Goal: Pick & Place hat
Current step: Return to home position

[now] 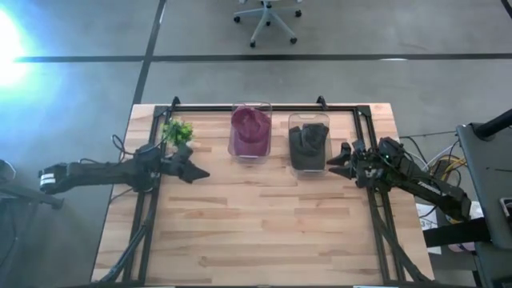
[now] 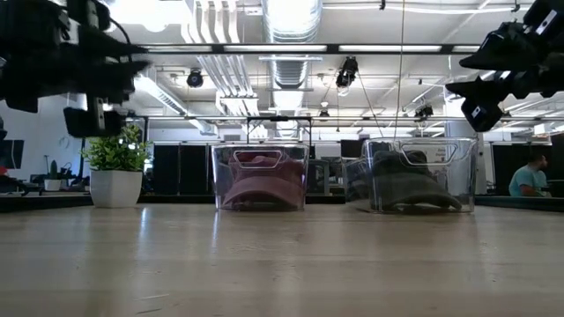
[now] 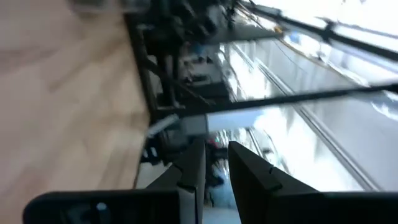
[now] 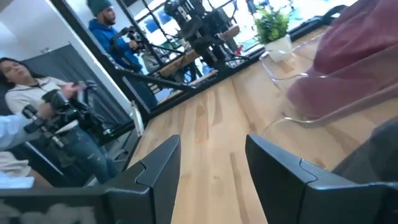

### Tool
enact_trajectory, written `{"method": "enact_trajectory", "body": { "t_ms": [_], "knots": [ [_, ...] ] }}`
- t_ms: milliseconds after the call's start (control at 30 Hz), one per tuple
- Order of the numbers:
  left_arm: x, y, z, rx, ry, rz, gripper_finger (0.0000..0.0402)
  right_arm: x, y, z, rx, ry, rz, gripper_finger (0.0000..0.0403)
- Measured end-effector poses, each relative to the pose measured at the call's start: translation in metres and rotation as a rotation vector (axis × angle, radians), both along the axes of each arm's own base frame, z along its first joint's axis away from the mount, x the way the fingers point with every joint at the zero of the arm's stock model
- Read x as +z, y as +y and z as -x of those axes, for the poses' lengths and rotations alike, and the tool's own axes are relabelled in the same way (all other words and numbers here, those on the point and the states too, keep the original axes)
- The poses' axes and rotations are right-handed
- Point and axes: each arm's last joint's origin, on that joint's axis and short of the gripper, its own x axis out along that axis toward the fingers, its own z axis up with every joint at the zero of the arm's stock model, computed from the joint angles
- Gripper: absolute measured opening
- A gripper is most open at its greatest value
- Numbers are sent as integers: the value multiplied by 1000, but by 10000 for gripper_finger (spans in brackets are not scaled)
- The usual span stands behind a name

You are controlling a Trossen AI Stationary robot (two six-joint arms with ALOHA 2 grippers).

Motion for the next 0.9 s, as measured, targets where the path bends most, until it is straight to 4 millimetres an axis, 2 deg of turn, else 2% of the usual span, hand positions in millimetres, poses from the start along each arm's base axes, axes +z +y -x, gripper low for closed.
{"method": "enact_trajectory", "body": {
  "t_ms": [233,533,733,900],
  "knots": [
    [7,-7,10,-25,-104,-143,64,-3,9,-1,95,-13,20,178],
    [20,-15,25,-59,-256,-177,64,-8,25,-4,286,-58,37,178],
    [29,-17,38,-51,-386,-206,64,-9,29,-4,328,-67,40,178],
    [30,-18,39,-48,-407,-210,64,-9,29,-6,329,-115,56,178]
  ]
}}
